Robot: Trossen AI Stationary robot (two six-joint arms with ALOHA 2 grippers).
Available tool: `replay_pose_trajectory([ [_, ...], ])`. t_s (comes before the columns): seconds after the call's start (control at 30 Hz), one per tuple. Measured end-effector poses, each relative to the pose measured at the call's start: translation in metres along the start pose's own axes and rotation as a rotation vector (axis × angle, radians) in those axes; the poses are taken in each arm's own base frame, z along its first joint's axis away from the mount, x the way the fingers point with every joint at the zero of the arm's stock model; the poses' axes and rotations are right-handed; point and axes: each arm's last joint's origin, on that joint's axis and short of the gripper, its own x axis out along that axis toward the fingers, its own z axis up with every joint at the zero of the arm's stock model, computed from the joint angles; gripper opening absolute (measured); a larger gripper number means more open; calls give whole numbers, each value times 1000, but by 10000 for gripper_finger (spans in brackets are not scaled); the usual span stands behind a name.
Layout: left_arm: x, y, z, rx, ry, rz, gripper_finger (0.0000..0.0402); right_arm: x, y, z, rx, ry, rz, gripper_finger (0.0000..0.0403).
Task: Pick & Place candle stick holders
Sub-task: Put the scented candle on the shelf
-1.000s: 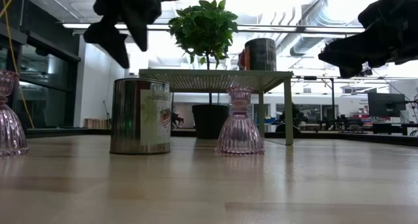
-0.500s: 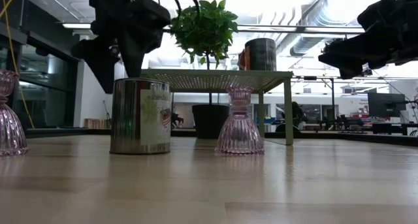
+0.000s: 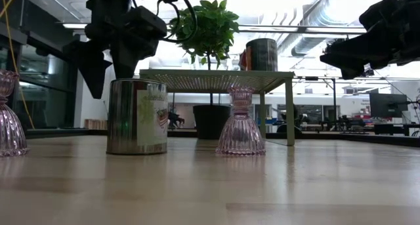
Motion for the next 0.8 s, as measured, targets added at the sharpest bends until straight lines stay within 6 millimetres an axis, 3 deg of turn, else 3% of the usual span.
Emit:
replay_pose_trajectory([
  [0.43,0,0,0,-19,-8,4,280,0,0,0,1,-1,0,185],
  [0.8,0,-1,1,-9,-17,-4,190,0,0,0,0,0,0,185],
])
